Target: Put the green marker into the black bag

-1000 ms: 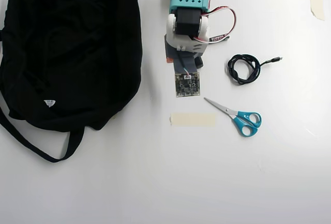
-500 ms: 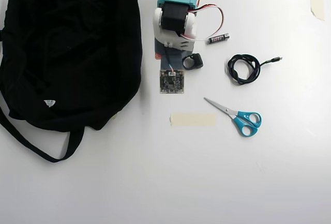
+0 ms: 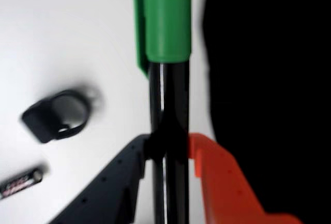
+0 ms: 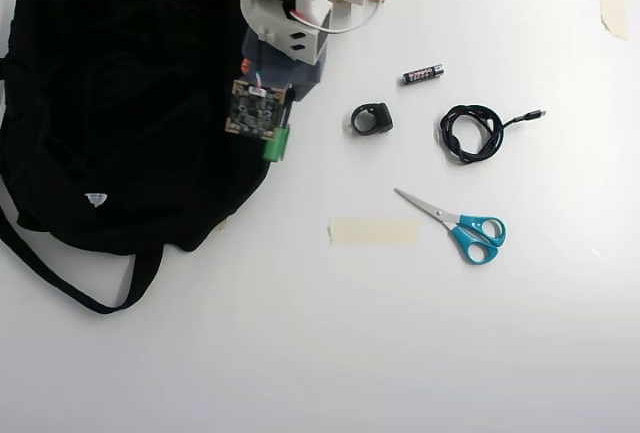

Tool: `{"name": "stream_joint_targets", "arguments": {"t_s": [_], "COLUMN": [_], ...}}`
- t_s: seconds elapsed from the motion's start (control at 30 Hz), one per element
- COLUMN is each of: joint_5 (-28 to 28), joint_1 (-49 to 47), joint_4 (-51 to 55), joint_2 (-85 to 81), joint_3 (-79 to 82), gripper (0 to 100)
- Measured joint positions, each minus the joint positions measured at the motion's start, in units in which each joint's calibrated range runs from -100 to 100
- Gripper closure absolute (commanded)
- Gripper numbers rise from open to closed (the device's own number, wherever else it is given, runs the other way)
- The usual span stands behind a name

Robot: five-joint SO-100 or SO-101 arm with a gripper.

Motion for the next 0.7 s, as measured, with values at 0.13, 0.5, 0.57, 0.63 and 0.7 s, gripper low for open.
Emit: {"name": "stream_joint_targets", "arguments": {"t_s": [0.13,0.5,0.57,0.63,0.7], "joint_5": [-0.44,-0.63,-0.83,-1.27,-1.27], "joint_1": [4.48,12.49,14.55,16.97,18.15], "joint_4": [0.0,0.0,-0.34,-0.94,-2.15], "joint_2": [0.0,0.0,0.0,0.0,0.0], "joint_3": [-2.12,-4.8,-4.8,-4.8,-4.8], "gripper": [98,98,98,98,98]}}
